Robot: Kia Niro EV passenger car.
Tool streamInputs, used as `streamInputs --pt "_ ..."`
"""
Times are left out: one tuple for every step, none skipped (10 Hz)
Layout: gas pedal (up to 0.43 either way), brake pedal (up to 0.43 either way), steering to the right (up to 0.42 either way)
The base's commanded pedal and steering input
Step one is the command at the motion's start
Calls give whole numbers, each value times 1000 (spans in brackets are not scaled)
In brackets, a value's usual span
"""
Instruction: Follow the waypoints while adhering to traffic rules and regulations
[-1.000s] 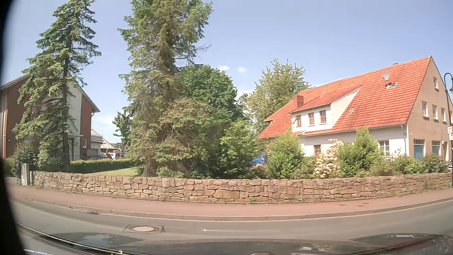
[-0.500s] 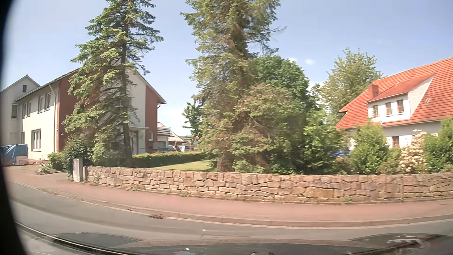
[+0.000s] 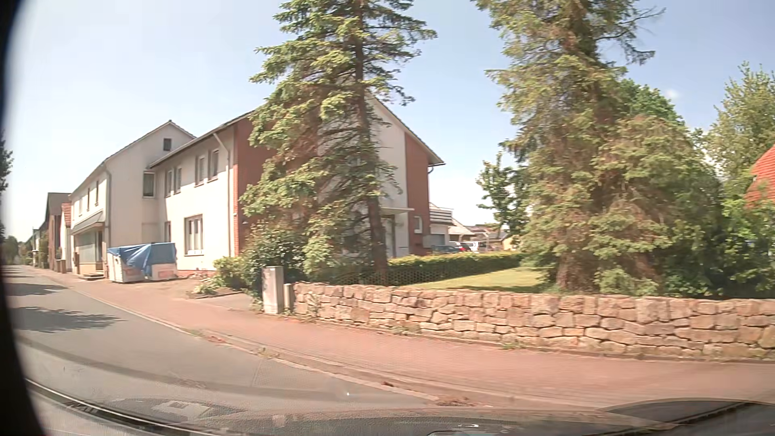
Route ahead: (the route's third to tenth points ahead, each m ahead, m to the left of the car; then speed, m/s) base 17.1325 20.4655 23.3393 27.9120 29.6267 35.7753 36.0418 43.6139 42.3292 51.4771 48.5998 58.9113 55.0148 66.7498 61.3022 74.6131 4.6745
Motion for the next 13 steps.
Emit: streamInputs --pt "429 0 -642" --pt "429 0 -623" --pt "429 0 -596" --pt "429 0 -575" --pt "429 0 -541" --pt "429 0 -495" --pt "429 0 -446" --pt "429 0 -401" --pt "429 0 -348" --pt "441 0 -290" --pt "441 0 -240" --pt "441 0 -193" --pt "441 0 -159"
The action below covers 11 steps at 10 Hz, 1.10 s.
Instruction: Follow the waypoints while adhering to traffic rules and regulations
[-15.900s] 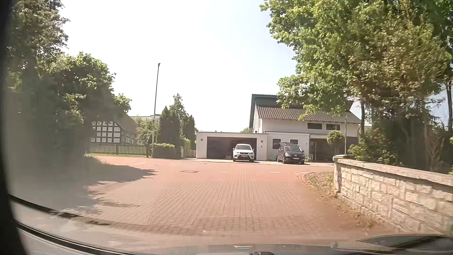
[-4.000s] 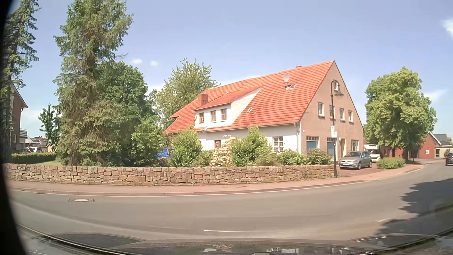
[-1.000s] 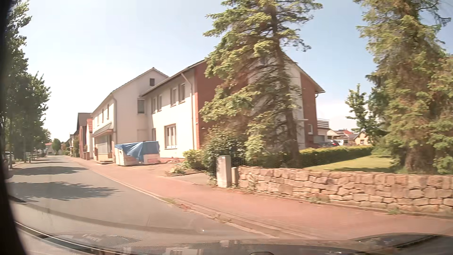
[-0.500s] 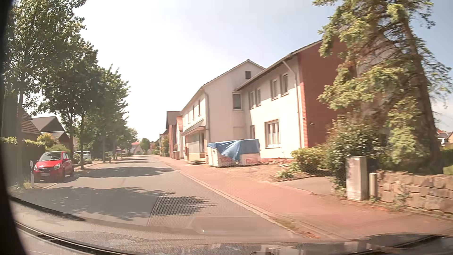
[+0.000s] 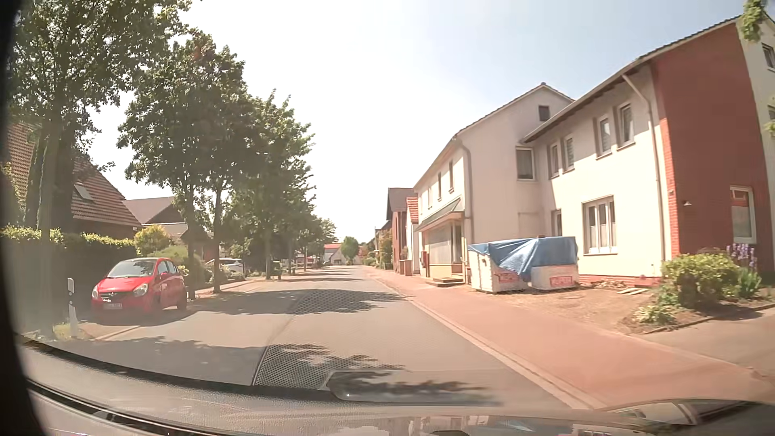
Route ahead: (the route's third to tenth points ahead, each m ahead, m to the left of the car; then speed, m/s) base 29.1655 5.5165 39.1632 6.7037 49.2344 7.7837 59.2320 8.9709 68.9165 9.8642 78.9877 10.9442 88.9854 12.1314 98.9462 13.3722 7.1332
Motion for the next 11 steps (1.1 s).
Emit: streamInputs --pt "441 0 -130" --pt "441 0 -108" --pt "449 0 -80" --pt "449 0 -60" --pt "449 0 -46" --pt "449 0 -33" --pt "449 0 -26" --pt "449 0 -21" --pt "449 0 -14" --pt "449 0 -11" --pt "449 0 -11"
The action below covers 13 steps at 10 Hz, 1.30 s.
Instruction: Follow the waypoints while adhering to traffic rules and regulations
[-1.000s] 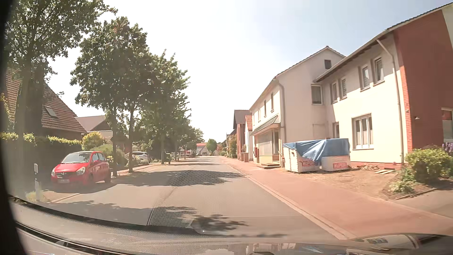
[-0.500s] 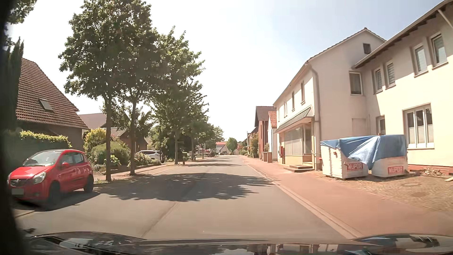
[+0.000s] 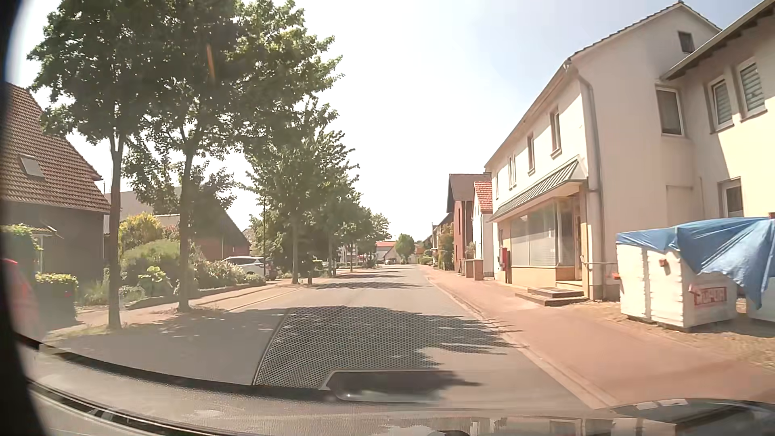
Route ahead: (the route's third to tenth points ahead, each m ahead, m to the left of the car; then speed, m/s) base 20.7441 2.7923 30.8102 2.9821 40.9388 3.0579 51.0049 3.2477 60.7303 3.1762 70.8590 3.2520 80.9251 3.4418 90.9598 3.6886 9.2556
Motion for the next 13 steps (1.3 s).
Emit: streamInputs --pt "449 0 -11" --pt "449 0 -11" --pt "449 0 -11" --pt "441 0 -11" --pt "441 0 -8" --pt "441 0 -6" --pt "441 0 -7" --pt "441 0 -8" --pt "441 0 -9" --pt "441 0 -9" --pt "441 0 -9" --pt "441 0 -8" --pt "441 0 -8"
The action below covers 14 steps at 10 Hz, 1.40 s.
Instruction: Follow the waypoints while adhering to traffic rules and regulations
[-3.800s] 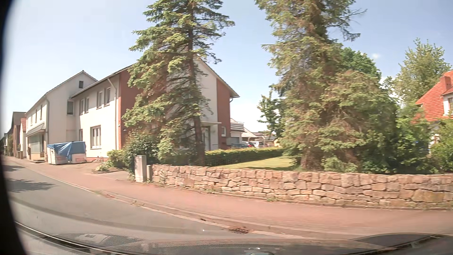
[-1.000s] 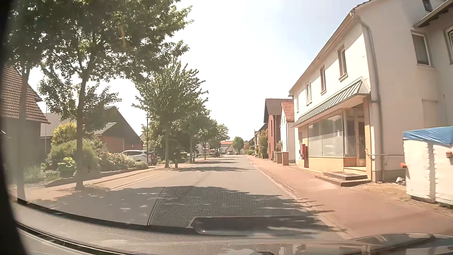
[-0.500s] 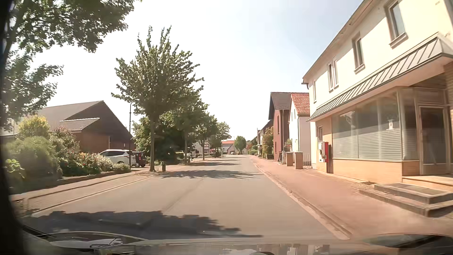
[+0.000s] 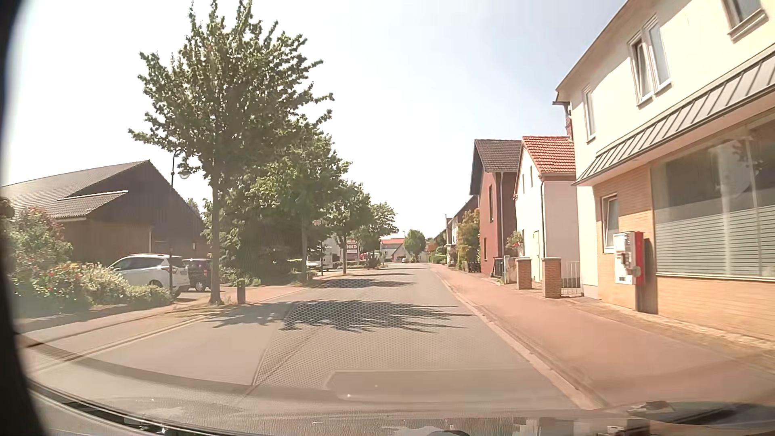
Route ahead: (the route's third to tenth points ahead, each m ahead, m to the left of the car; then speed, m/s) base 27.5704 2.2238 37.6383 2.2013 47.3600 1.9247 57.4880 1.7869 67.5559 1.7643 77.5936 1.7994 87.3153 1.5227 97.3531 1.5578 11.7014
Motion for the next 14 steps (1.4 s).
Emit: streamInputs --pt "429 0 -7" --pt "429 0 -6" --pt "421 0 -4" --pt "390 0 -3" --pt "358 0 -1" --pt "350 0 -1" --pt "319 0 0" --pt "311 0 0" --pt "280 0 0" --pt "268 0 0" --pt "248 0 0" --pt "228 0 0" --pt "220 0 0" --pt "209 0 0"
